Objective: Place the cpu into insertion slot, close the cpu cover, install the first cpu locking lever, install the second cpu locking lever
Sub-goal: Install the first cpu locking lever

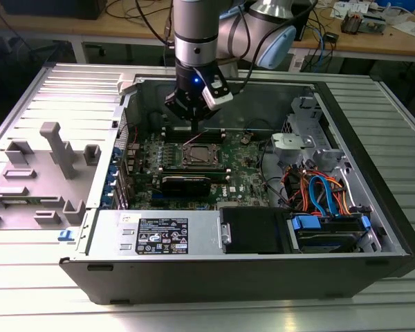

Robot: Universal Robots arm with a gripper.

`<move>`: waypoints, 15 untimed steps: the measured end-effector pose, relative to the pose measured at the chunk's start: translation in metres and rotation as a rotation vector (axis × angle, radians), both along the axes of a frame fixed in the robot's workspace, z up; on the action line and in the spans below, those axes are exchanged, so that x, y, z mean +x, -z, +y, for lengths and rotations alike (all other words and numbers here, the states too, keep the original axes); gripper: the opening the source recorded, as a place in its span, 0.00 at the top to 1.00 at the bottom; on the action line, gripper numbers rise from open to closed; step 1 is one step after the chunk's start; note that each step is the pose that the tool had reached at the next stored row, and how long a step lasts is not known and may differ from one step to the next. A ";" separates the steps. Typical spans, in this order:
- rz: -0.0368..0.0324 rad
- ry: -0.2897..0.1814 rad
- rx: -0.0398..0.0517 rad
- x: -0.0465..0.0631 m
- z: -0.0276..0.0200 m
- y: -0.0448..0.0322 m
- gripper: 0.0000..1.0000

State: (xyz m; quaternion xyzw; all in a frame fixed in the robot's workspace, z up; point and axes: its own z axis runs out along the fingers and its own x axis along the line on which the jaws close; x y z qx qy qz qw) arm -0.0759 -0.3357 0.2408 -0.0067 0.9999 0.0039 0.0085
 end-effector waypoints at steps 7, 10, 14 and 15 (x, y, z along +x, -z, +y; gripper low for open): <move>0.0000 0.001 -0.0001 0.002 0.0034 0.0028 0.89; 0.0000 0.002 -0.0001 0.004 0.0038 0.0040 0.89; 0.0000 0.002 -0.0001 0.005 0.0037 0.0043 0.89; -0.0001 0.002 0.0000 0.005 0.0038 0.0043 0.89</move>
